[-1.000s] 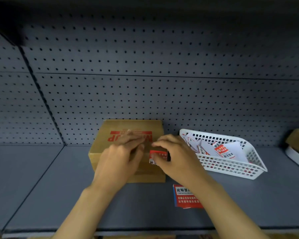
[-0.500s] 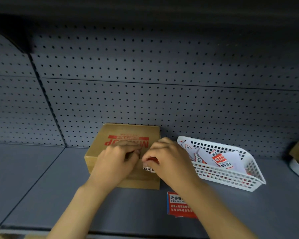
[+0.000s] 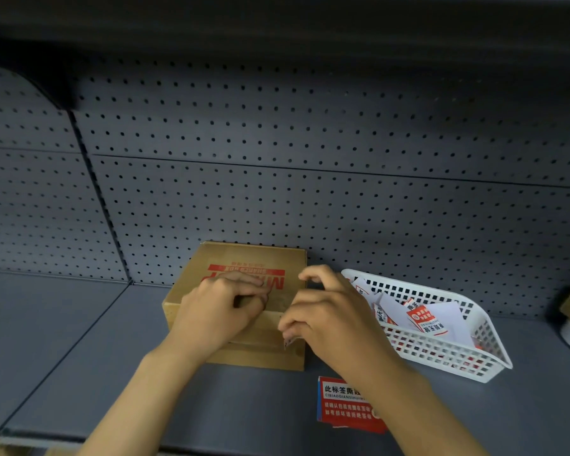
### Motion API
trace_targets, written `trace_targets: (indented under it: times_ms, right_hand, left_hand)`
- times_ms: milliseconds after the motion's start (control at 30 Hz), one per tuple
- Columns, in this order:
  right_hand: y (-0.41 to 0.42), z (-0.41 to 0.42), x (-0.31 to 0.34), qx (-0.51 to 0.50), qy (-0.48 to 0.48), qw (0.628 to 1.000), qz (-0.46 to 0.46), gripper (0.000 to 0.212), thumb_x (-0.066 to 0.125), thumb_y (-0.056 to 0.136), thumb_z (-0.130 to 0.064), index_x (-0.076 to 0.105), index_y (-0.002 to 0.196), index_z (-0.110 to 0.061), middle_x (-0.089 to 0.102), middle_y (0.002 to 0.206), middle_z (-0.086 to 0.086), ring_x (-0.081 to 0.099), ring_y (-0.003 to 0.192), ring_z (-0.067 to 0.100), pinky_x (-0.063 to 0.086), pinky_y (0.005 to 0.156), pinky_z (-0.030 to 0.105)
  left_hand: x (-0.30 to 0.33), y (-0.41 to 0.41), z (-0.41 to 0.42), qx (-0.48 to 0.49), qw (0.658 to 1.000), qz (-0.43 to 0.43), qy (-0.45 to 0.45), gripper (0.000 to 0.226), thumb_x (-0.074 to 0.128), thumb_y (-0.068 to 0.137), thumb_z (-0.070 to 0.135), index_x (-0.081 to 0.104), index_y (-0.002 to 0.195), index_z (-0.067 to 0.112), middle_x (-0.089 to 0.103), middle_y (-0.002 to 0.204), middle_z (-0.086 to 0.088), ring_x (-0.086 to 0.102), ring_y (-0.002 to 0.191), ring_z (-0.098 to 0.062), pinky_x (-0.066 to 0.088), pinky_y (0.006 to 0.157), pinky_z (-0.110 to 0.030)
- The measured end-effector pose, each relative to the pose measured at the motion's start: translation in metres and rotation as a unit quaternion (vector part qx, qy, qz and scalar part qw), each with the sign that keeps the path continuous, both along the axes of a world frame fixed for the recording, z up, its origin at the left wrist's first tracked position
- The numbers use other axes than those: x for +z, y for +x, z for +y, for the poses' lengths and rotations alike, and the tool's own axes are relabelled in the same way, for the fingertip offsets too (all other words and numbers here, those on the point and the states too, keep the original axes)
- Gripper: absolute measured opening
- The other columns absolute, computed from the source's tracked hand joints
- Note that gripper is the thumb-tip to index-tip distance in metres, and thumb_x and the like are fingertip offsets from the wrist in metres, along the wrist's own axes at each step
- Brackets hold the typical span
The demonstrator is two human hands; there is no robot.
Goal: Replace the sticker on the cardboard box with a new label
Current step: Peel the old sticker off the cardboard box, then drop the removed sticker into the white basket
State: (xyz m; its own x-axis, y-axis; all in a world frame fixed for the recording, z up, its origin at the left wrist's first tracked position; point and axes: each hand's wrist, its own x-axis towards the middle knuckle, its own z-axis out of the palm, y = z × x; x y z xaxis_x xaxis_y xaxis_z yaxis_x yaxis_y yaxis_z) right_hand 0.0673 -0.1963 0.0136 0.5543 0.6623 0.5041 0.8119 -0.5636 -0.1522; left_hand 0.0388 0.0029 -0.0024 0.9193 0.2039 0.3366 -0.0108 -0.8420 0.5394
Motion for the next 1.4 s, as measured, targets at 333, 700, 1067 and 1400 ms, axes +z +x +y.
trace_targets:
  times_ms: [333,700,1067,1400]
  right_hand:
    - [0.004,-0.024,0.023,0.019,-0.119,0.992,0.04,0.014,0.083,0.064,-0.033,0.07,0.064,-0.034,0.064,0.099,-0.018,0.047,0.097,0.004,0.028,0.066,0.015]
    - [-0.002,-0.063,0.056,-0.042,-0.115,0.988,0.095,0.005,0.07,0.084,-0.027,0.071,0.081,-0.031,0.069,0.091,-0.014,0.056,0.092,0.004,0.037,0.071,0.013]
    - [-0.015,-0.077,0.067,-0.089,0.015,0.983,0.163,0.014,0.071,0.086,-0.035,0.062,0.095,-0.038,0.054,0.096,-0.023,0.054,0.093,-0.007,0.049,0.077,0.022]
    - [-0.017,-0.095,0.059,-0.07,0.042,0.979,0.185,0.029,0.077,0.08,-0.033,0.052,0.094,-0.039,0.025,0.137,-0.037,0.026,0.131,-0.009,0.043,0.099,0.033]
  left_hand:
    - [0.003,0.0,0.0,-0.005,0.999,0.029,0.013,0.018,0.062,0.084,0.048,0.073,0.098,0.052,0.066,0.114,0.035,0.06,0.111,0.001,0.051,0.091,-0.031]
    - [0.002,-0.004,0.0,-0.016,1.0,0.025,0.002,0.016,0.061,0.087,0.047,0.071,0.099,0.051,0.065,0.107,0.033,0.059,0.107,0.004,0.054,0.088,-0.032]
    - [0.033,-0.035,-0.091,-0.241,0.916,0.04,-0.318,0.055,0.081,0.068,0.042,0.065,0.121,0.034,0.079,0.103,0.013,0.069,0.106,0.001,0.048,0.095,-0.013]
    - [0.028,-0.013,-0.115,-0.135,0.847,0.047,-0.512,0.051,0.058,0.093,-0.002,0.053,0.13,0.032,0.073,0.077,-0.002,0.072,0.079,-0.017,0.062,0.065,-0.029]
